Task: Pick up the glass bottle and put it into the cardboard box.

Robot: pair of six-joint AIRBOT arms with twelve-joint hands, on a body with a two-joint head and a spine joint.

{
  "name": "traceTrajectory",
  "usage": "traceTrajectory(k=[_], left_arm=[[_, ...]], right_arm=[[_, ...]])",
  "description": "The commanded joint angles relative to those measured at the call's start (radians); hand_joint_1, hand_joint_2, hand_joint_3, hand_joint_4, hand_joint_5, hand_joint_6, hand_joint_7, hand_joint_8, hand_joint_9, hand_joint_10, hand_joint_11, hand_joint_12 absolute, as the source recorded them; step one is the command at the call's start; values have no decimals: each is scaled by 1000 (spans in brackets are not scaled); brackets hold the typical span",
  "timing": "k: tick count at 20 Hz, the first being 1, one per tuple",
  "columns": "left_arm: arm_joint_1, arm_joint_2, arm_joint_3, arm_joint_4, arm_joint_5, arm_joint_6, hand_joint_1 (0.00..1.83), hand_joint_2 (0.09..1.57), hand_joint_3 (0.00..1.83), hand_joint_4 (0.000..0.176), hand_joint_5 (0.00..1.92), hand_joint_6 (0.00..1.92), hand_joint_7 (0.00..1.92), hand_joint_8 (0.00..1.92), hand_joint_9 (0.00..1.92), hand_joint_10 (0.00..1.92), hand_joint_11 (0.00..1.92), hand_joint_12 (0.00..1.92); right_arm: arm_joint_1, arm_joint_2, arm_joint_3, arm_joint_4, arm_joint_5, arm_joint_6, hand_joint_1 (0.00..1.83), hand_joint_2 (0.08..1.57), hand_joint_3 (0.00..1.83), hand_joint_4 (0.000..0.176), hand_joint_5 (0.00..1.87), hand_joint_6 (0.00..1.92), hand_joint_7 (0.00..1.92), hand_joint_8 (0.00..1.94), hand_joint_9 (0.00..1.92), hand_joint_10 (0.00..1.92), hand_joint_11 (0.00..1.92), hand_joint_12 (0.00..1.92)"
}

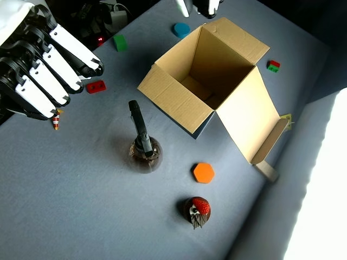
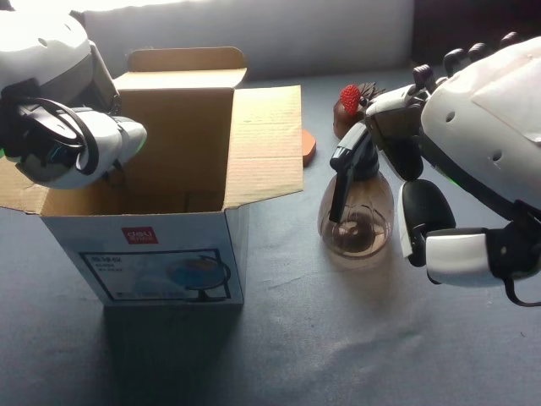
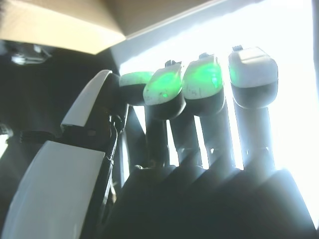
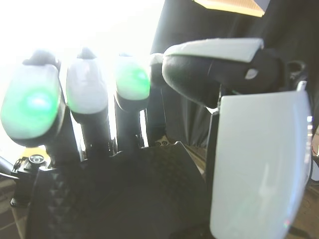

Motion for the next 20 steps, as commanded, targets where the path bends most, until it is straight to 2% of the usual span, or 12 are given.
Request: traceTrajectory(k=[1,4,5,6,7,9,11,14,15,17,18,20], left_arm=[[-12,3,-1,75,22,3,138,1285,186,35,119,48,93,34,136,89,0,664],[-21,4,-13,48,20,3,138,1285,186,35,119,48,93,34,136,89,0,664],[-31,5,-27,46,1,3,110,1347,75,35,127,16,94,9,150,35,0,657],[-39,9,-46,36,-21,3,86,1380,16,35,105,2,87,1,146,3,0,609],[-43,10,-58,32,-34,3,86,1380,16,35,105,2,87,1,146,3,0,609],[-46,13,-80,18,-55,2,26,1384,6,34,87,0,78,0,135,0,0,559],[-35,17,-109,9,-81,-6,7,1366,0,34,80,0,75,0,123,0,0,542],[-20,30,-164,8,-130,-26,10,1352,0,34,79,0,74,0,122,0,0,535],[-46,40,-201,-3,-172,-28,0,1279,0,36,9,0,10,0,54,4,0,355],[-79,45,-235,-26,-224,-26,0,1266,0,35,1,0,1,0,33,3,0,290],[-107,46,-260,-40,-265,-26,0,1258,0,34,0,0,0,0,16,5,0,228],[-151,46,-294,-65,-331,-16,0,1247,0,31,0,0,0,0,0,0,0,137]], right_arm=[[6,5,0,-67,64,3,32,1072,489,0,0,280,61,151,0,414,0,418],[5,7,1,-67,59,14,32,1072,489,0,0,280,61,151,0,414,0,418],[6,9,4,-70,52,42,21,1127,386,0,0,294,90,88,0,388,0,361],[6,11,17,-99,37,93,13,1192,256,0,0,307,122,23,0,394,0,353],[3,17,35,-149,4,174,13,1192,256,0,0,307,122,23,0,394,0,353],[-25,33,92,-305,-67,414,8,1216,212,0,0,238,120,7,0,394,0,307],[-61,57,164,-562,-106,709,0,1236,193,0,0,236,112,0,0,387,0,250],[-112,82,249,-881,-65,1021,0,1236,192,0,0,236,111,0,0,387,0,249],[-107,91,316,-1080,-82,1287,148,1169,139,0,1,238,101,2,0,356,0,306],[-89,91,366,-1164,-110,1409,236,1139,123,0,0,217,91,1,0,315,0,187],[-70,88,408,-1243,-137,1513,351,1111,108,0,0,191,71,1,0,283,0,37],[-39,76,483,-1412,-159,1721,718,1012,60,0,0,119,48,1,0,236,0,0]])
